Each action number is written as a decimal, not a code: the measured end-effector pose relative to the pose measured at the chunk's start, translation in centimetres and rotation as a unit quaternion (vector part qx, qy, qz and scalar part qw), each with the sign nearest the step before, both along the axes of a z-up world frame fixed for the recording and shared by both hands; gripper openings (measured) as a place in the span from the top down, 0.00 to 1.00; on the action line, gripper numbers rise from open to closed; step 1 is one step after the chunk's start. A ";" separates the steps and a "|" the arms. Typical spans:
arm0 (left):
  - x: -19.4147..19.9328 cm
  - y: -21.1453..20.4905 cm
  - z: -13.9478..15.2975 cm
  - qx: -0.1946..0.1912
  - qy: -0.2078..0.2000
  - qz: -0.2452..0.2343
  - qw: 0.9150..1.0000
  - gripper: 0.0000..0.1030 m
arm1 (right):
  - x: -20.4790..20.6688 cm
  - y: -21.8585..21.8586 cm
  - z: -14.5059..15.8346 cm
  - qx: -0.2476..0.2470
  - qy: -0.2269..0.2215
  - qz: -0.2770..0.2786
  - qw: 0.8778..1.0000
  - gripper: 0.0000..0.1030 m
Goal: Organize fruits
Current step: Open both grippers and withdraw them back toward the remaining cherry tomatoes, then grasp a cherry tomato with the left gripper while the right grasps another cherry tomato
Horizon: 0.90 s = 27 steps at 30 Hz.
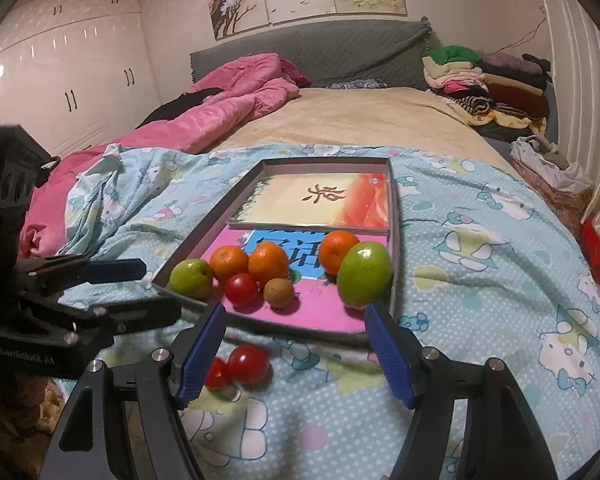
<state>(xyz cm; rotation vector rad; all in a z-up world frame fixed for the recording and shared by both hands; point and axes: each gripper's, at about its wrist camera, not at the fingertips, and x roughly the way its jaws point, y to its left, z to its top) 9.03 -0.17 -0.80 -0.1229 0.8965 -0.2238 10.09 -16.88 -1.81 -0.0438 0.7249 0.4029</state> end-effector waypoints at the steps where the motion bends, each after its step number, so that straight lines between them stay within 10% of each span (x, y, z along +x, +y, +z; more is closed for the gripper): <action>1: -0.1 0.0 -0.1 0.000 0.004 -0.001 1.000 0.23 | -0.1 0.1 0.0 -0.001 0.001 0.001 1.000 0.31; 15: -0.7 -1.9 -3.5 0.012 0.072 -0.043 0.996 0.25 | 0.4 -0.3 -1.3 0.010 0.050 0.000 0.999 0.31; 27: 0.7 -3.3 -5.7 0.019 0.088 -0.082 0.993 0.60 | 1.3 0.2 -3.3 0.030 0.118 0.028 0.992 0.32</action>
